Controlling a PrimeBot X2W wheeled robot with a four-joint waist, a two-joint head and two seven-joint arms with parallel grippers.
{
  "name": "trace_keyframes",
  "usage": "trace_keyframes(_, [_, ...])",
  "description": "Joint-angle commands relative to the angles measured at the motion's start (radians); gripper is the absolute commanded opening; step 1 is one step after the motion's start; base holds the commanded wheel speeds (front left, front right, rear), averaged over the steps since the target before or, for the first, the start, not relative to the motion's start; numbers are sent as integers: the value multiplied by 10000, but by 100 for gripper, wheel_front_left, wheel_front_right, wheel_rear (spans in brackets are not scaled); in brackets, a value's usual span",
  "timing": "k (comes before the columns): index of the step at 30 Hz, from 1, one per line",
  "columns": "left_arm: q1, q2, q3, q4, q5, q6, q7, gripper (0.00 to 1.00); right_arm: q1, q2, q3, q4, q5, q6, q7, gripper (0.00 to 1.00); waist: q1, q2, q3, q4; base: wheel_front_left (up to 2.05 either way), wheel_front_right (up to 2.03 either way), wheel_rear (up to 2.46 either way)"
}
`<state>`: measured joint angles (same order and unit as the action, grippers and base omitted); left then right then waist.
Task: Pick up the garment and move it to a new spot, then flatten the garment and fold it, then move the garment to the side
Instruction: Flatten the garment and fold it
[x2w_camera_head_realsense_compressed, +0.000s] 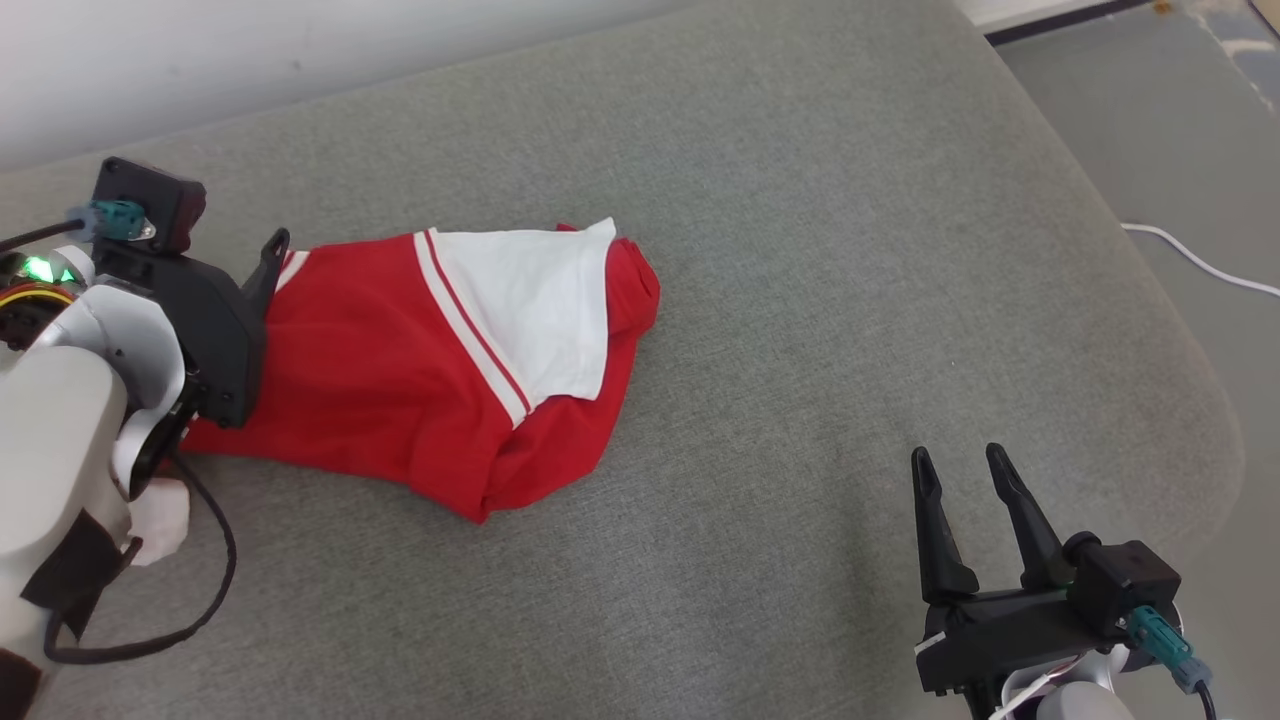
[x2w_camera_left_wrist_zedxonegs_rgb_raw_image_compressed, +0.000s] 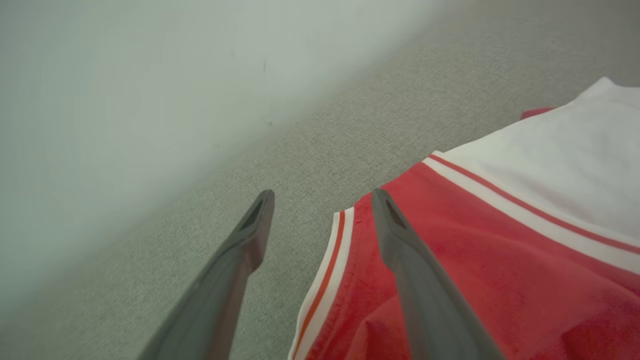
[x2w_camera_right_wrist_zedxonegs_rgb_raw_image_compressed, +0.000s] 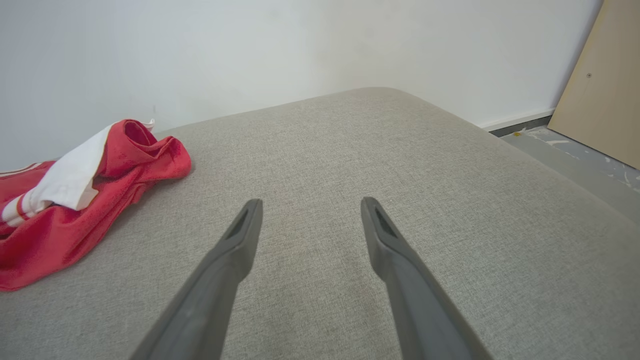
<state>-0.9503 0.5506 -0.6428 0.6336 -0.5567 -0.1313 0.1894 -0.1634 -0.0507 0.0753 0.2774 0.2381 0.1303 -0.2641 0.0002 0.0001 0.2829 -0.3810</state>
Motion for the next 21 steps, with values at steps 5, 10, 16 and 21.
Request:
trace_keyframes(5, [-571, 266, -910, 566, -548, 18, 570, 100, -190, 8, 85, 5, 160, 9, -5, 100, -2, -1, 390, -359, 0, 0, 0])
trace_keyframes(10, [-958, 348, -1702, 1037, -995, 18, 1041, 100, -284, 6, 186, 43, 267, 9, -5, 100, -2, -1, 527, -494, 0, 0, 0])
trace_keyframes(16, [-1312, 285, -2466, 1650, -1306, 18, 1455, 100, -395, 6, 285, 96, 383, 7, -5, 100, -2, -1, 665, -701, 0, 0, 0])
trace_keyframes(21, [-1454, 258, -2959, 2317, -1474, 19, 1777, 100, -429, 6, 343, 96, 423, 7, -5, 100, -2, -1, 742, -896, 0, 0, 0])
